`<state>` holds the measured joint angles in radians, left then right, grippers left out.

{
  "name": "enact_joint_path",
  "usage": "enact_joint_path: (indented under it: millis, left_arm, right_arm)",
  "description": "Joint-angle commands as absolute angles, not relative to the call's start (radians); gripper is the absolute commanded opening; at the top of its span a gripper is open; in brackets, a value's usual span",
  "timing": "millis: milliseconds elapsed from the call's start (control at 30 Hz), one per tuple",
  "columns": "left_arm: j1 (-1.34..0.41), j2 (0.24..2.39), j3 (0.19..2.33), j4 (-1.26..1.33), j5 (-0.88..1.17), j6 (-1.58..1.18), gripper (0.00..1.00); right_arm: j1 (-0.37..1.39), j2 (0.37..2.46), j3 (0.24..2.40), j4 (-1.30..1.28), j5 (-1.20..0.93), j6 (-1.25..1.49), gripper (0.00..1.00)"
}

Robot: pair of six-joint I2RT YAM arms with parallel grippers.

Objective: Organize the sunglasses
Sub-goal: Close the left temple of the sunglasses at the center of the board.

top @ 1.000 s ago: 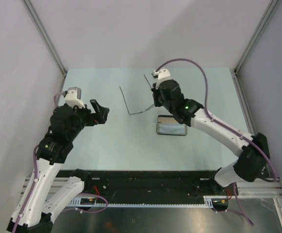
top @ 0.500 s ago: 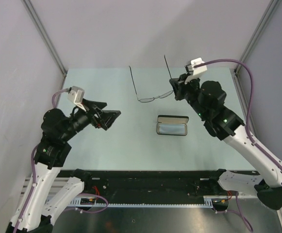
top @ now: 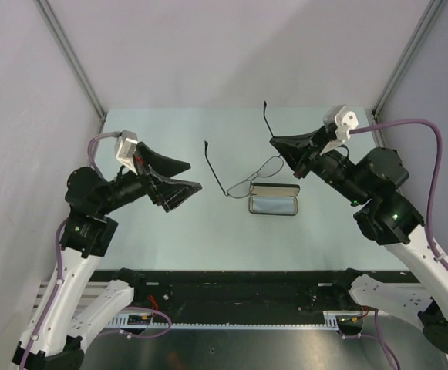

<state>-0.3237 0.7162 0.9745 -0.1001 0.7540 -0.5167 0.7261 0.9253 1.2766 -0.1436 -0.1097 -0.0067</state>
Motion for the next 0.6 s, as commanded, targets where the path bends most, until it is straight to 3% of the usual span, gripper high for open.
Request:
enact_joint_path:
  millis: [0,233,567]
  left_arm:
    - [-0.319,0.719,0.962,0.141,0.935,-0.716,1.00]
    - [-0.363,0.692,0.945,0.267,1.060,-0.720,1.00]
    - [-0.428,0.724,0.939,0.268,1.003,-0.690,1.00]
  right_arm:
    - [0.738,0.904,1.282,-0.094,-0.244,-0.005,0.00]
    - [0.810,0.914,1.281,-0.086,-0.221,0.003,0.00]
    - [0.893,0.931,1.281,-0.069,-0.209,0.003,0.00]
